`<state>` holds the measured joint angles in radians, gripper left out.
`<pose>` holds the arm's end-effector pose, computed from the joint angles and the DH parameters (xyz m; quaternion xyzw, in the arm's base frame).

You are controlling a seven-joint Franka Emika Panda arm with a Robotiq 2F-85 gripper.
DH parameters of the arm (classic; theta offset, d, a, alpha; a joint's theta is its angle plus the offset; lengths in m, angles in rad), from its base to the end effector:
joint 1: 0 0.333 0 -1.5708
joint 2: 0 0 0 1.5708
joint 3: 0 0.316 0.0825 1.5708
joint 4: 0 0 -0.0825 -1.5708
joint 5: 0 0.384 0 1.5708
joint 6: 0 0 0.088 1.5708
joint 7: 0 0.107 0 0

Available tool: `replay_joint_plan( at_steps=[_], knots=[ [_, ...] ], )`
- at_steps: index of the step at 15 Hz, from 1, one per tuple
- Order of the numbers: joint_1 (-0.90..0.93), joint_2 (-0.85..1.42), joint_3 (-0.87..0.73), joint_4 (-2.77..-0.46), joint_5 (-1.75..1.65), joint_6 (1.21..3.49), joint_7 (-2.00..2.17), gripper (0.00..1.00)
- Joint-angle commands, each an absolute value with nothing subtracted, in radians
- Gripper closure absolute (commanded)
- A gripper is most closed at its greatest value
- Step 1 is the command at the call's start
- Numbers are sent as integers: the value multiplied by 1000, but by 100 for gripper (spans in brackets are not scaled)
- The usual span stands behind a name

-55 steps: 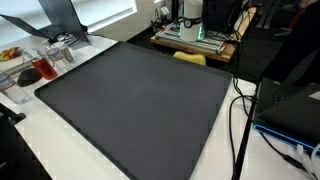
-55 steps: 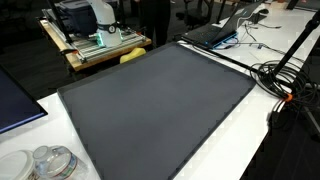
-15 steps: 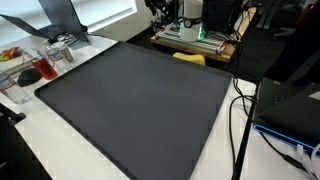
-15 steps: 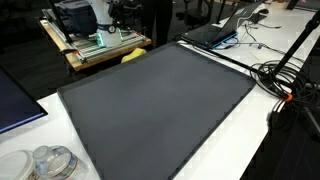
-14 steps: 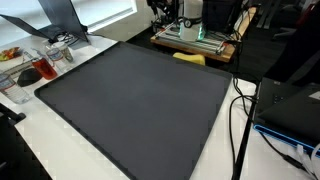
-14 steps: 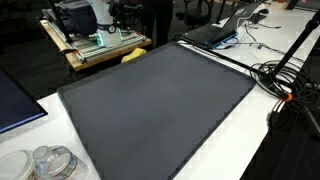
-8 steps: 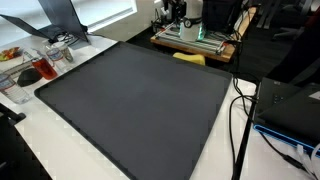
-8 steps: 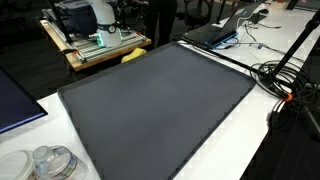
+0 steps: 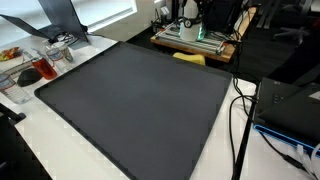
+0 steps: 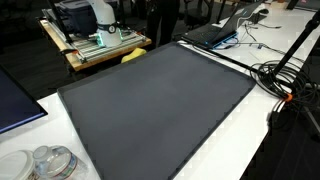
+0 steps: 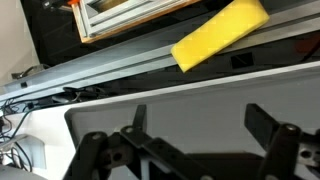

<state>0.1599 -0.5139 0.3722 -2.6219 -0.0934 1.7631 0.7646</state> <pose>0.2974 0.1587 0.3836 0.9643 -0.1339 -0.0745 0.2159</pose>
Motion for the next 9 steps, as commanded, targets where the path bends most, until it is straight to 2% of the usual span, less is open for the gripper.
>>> replay_joint_plan(
  at_steps=[1,5,9],
  knots=[
    [178,-512,373,-2617,-97,1761,775,0],
    [174,-510,363,-2617,-98,1761,774,0],
    [178,-441,450,-2572,-134,1739,909,0]
  ],
)
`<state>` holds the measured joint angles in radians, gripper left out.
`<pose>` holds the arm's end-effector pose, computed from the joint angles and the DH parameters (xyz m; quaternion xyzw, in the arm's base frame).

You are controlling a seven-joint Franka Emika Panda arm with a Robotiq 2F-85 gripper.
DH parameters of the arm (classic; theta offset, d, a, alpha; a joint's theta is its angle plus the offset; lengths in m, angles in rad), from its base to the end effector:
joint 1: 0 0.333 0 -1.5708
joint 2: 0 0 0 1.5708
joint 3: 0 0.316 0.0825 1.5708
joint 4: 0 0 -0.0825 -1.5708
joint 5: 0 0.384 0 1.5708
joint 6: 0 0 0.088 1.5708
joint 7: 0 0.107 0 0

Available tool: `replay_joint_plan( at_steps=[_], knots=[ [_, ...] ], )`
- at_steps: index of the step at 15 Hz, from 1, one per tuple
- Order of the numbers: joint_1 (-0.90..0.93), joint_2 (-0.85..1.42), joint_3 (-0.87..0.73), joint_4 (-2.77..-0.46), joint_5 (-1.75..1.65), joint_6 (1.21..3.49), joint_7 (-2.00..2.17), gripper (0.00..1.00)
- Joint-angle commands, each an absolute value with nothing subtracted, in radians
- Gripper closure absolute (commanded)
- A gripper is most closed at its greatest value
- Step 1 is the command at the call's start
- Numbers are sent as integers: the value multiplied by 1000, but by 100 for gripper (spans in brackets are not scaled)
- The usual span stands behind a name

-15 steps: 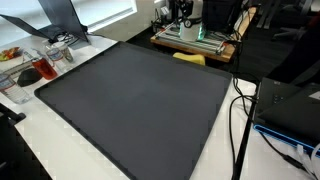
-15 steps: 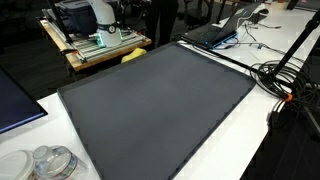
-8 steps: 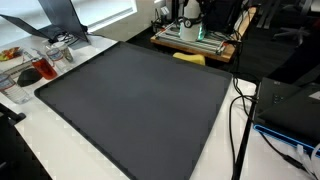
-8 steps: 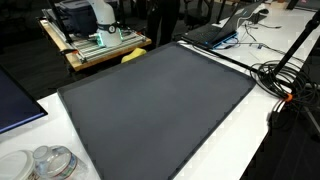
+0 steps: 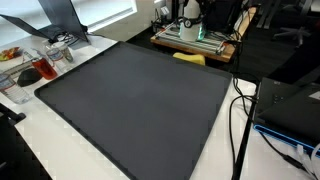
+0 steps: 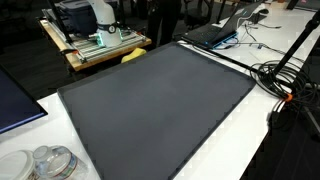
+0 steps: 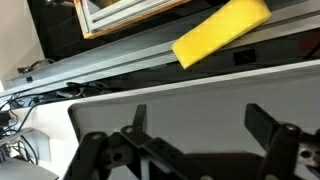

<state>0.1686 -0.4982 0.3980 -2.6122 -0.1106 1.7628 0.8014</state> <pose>0.2957 0.1693 0.3815 0.9620 -0.1322 -0.0640 0.2301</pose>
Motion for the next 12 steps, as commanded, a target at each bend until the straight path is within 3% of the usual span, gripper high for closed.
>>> replay_joint_plan(
  at_steps=[1,12],
  knots=[
    [181,-427,471,-2563,-136,1729,957,0],
    [311,-104,523,-2394,-82,1676,1086,0]
  ],
)
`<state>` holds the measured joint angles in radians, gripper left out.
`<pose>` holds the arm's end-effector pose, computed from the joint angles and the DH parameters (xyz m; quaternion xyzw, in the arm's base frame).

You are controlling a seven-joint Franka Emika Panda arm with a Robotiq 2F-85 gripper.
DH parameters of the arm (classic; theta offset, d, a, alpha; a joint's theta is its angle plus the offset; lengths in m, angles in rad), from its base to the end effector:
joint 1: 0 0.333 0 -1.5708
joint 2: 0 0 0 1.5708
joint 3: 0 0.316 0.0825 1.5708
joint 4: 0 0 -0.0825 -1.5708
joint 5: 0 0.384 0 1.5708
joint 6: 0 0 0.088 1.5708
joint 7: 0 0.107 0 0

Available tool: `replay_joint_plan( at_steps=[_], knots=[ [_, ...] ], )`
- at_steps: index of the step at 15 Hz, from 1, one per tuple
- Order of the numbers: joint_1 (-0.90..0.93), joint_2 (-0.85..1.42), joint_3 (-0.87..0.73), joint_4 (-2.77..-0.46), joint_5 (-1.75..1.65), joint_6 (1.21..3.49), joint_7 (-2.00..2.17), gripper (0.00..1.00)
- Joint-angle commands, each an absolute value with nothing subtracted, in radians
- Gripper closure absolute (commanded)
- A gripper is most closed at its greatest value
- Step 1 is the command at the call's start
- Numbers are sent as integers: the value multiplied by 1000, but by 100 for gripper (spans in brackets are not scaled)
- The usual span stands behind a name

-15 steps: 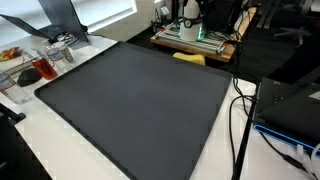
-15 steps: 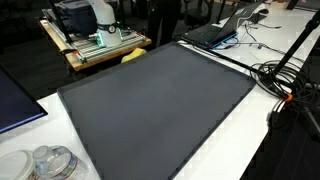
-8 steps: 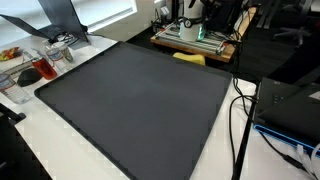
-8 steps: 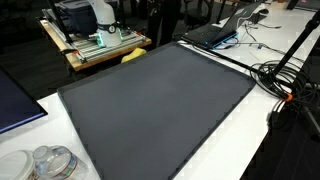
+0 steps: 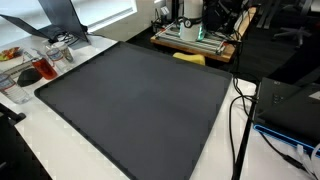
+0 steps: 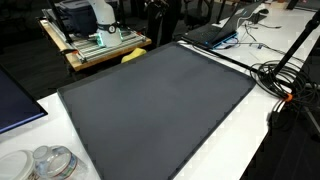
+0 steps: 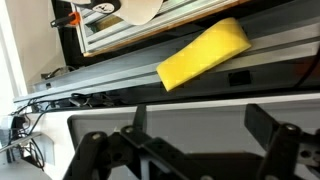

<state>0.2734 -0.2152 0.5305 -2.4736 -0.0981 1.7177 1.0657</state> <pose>0.2751 0.2666 0.3326 0.9467 -0.1242 -0.0910 0.2831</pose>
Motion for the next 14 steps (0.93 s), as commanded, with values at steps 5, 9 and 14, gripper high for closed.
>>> replay_joint_plan(
  at_steps=[5,9,14],
  knots=[
    [360,5,501,-2327,-70,1655,1070,0],
    [360,-14,458,-2336,-38,1677,1017,0],
    [309,-156,357,-2433,30,1736,824,0]
  ],
)
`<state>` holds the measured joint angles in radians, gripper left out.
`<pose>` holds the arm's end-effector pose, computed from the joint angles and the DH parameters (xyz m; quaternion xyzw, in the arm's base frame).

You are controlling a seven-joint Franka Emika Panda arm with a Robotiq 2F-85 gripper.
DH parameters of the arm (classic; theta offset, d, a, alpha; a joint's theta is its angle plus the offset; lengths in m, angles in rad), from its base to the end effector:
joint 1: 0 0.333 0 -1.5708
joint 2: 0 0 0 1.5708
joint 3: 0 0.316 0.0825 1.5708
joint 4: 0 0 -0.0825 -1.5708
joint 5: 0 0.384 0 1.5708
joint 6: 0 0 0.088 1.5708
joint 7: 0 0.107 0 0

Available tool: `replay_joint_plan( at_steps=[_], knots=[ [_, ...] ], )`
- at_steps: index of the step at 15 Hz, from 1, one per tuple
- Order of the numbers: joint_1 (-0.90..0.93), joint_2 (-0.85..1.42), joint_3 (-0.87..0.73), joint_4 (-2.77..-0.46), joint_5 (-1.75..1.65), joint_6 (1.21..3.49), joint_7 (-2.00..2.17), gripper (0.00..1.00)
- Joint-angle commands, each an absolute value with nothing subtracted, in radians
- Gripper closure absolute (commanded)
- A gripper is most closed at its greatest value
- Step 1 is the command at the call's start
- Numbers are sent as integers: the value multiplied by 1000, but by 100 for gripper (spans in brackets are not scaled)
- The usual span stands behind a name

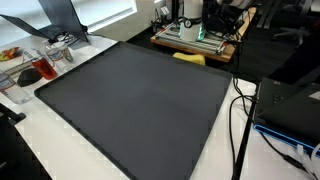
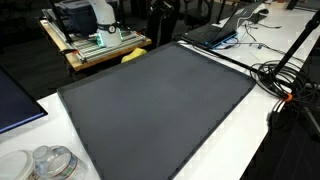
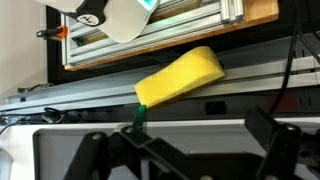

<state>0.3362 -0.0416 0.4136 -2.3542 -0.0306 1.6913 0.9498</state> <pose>0.3077 0.2820 0.3139 0.9470 -0.0913 -0.1865 0.2453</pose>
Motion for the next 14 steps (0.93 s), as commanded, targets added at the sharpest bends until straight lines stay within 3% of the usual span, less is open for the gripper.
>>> replay_joint_plan(
  at_steps=[1,12,14],
  knots=[
    [292,-185,330,-2460,42,1749,782,0],
    [-57,-494,-21,-2833,-76,2016,265,0],
    [-158,-449,-85,-2769,-144,2038,220,0]
  ],
)
